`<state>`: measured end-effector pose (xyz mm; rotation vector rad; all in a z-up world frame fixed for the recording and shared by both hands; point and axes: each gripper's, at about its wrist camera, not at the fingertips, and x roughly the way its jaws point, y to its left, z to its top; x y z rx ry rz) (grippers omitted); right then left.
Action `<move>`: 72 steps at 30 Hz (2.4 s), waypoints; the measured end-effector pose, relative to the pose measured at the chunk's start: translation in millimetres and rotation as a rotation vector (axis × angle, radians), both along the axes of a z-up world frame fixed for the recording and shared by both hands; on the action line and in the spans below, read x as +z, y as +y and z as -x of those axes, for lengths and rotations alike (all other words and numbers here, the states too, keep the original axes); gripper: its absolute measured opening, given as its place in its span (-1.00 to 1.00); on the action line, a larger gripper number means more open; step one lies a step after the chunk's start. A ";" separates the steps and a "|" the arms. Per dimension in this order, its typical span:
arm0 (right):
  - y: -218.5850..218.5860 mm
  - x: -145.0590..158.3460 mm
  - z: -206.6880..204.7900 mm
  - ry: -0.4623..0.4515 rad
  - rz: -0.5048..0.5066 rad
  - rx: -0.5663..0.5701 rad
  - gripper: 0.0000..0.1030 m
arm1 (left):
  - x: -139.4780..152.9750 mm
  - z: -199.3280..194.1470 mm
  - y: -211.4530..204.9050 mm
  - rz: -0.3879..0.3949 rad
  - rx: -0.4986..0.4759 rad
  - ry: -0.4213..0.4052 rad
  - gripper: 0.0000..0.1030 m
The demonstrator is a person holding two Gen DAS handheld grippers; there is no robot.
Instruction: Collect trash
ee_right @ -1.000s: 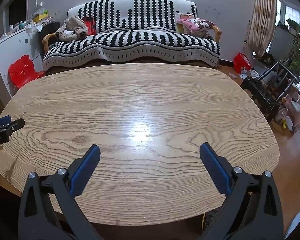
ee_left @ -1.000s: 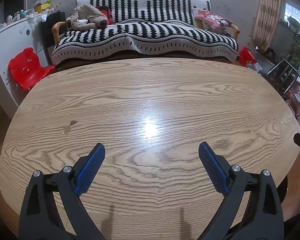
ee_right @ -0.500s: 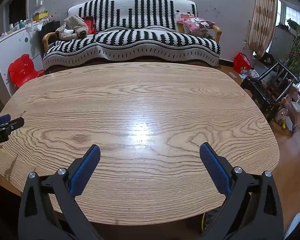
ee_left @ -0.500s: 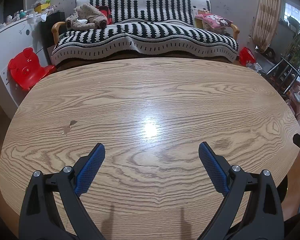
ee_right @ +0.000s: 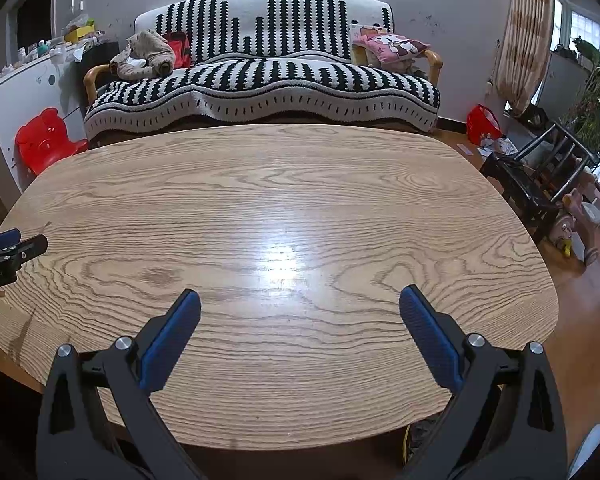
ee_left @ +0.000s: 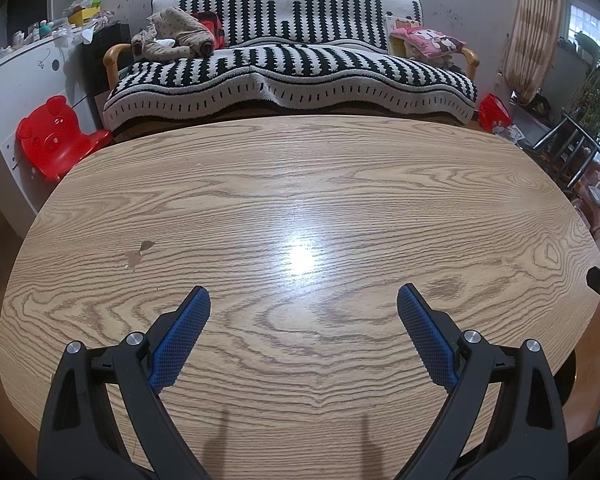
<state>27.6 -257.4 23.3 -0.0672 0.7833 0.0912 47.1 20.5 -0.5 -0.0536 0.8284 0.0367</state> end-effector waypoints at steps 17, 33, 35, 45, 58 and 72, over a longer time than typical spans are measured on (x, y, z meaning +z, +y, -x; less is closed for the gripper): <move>-1.0 -1.8 1.9 0.002 0.003 -0.004 0.86 | 0.0 0.0 -0.1 -0.001 0.000 0.001 0.78; -2.0 -2.0 2.2 0.003 0.003 -0.004 0.86 | 0.5 -0.2 0.0 0.000 0.000 0.002 0.78; -1.8 -1.8 1.8 0.001 0.002 -0.004 0.86 | 0.2 -0.1 0.1 0.001 0.001 0.002 0.78; -2.6 -1.9 2.4 0.002 0.003 -0.004 0.86 | -2.0 -0.7 0.6 -0.007 0.008 0.007 0.78; -2.0 -1.9 1.8 0.002 0.005 -0.006 0.86 | -1.4 2.5 -2.5 -0.014 -0.014 -0.001 0.79; -5.1 -3.6 4.0 0.003 0.006 -0.006 0.86 | -1.9 -2.8 2.3 -0.015 0.009 0.023 0.79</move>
